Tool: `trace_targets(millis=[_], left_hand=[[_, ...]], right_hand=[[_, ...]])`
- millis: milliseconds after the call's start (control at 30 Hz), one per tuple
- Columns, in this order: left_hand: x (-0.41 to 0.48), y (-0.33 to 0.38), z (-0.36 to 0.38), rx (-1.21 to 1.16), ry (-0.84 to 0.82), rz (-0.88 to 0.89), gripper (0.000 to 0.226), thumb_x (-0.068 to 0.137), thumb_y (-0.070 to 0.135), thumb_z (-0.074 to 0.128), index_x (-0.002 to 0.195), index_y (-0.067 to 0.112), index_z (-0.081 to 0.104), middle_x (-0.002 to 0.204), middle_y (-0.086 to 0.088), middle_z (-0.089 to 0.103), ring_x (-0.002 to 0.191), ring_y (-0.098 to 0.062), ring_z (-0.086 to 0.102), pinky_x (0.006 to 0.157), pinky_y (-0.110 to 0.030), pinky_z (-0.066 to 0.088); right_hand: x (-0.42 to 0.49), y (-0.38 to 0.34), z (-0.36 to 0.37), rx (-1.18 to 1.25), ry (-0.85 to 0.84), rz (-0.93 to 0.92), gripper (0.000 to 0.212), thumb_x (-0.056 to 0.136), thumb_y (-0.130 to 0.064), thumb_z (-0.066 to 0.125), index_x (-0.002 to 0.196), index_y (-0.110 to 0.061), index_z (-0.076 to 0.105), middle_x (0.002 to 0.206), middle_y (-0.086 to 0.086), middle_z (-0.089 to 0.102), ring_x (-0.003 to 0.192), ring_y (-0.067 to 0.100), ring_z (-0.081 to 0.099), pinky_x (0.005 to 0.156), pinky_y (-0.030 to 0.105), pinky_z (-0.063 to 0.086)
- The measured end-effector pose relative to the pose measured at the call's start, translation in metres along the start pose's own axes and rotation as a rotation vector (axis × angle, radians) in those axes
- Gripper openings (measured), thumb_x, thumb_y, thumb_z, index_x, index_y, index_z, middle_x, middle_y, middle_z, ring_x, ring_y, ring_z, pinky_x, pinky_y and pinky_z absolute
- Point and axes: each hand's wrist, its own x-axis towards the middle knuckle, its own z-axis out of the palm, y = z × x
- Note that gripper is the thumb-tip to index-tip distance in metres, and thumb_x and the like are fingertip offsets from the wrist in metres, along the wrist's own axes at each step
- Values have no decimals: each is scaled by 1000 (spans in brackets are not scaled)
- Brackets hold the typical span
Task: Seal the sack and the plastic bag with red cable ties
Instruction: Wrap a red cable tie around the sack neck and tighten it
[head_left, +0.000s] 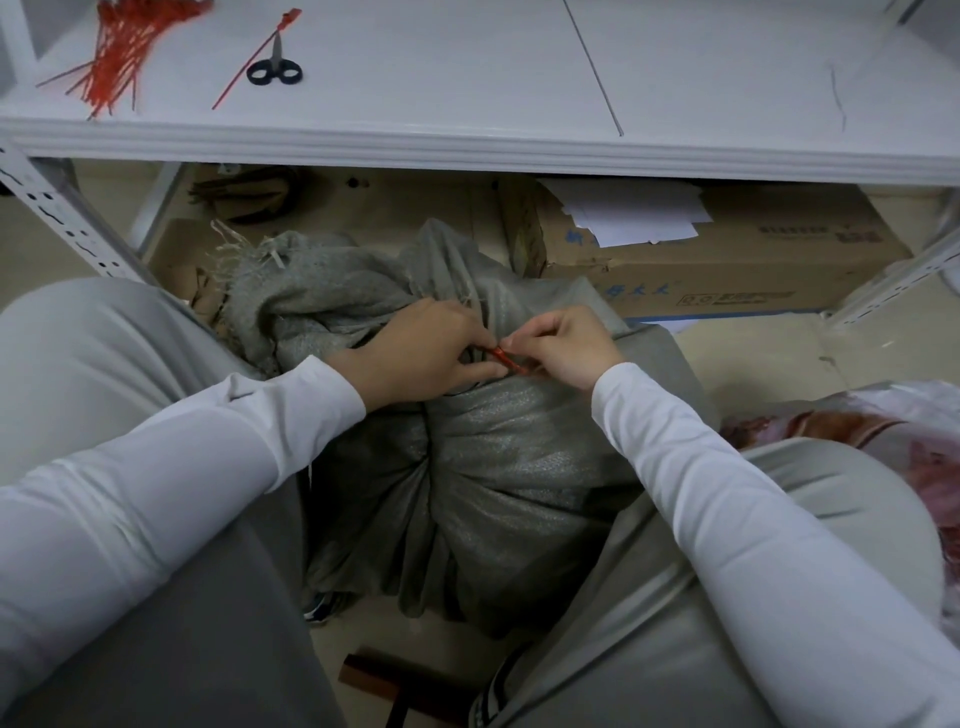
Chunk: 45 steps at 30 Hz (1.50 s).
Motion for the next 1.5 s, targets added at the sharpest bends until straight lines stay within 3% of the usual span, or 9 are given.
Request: trace_targets(millis=[267,400,500,633,800,933,1167,1367,1500], left_hand=[[2,2,0,13,-86,-63,45,83,58,42,87,26,72,69,5,62,64,-14,59,62,-37,51],[2,-2,-8,-78,-125,-54,22,89,27,50,96,19,69,84,1,65,75,-17,60,71,-41,51],[2,-8,-12,-14,-91,-28,19,92,27,53,101,22,69,94,2,67,84,-18,62,75,-41,51],[2,-12,-8,204,4,165,43,91,40,32,91,25,73,83,3,70,74,-21,66,59,-36,51],[1,-13,-6,385,-8,305,15,87,20,59,82,24,72,70,5,66,60,-19,63,45,-30,44],[0,-9,-7,413,-23,357,10,80,15,69,79,24,73,65,6,63,54,-17,60,43,-24,35],[-4,-6,-6,410,6,418,10,74,10,71,76,20,72,62,3,61,51,-21,60,42,-25,36],[-4,-5,-3,426,-11,454,12,69,8,76,68,18,69,58,2,59,49,-20,59,45,-21,28],[-5,-8,-3,349,38,374,15,82,19,58,75,21,71,64,5,62,52,-19,60,42,-23,36]], right_hand=[[6,7,6,-106,69,4,4,81,-17,74,80,-13,76,73,6,70,64,8,60,60,13,45],[6,4,2,-32,51,0,5,84,-13,71,81,-11,74,73,6,69,61,8,61,62,13,48],[7,3,1,-39,66,-25,5,85,-14,70,83,-11,74,79,9,71,70,10,63,68,15,49],[8,8,9,-116,83,-58,8,83,-17,73,79,-10,75,85,11,73,85,21,67,84,30,52],[6,12,11,-141,31,-32,9,84,-16,72,78,-9,75,70,5,68,65,10,60,64,15,48],[3,13,10,-136,-3,-4,7,85,-16,71,80,-12,74,64,-2,65,59,5,56,51,4,41],[4,16,14,-133,-18,17,12,85,-15,71,90,-5,75,79,9,69,71,14,60,68,19,48],[5,18,17,-110,-17,33,4,83,-13,72,82,-9,74,71,1,66,70,13,60,71,20,48],[7,17,13,-85,7,0,10,82,-12,73,72,-14,72,71,6,69,68,16,63,75,30,52]])
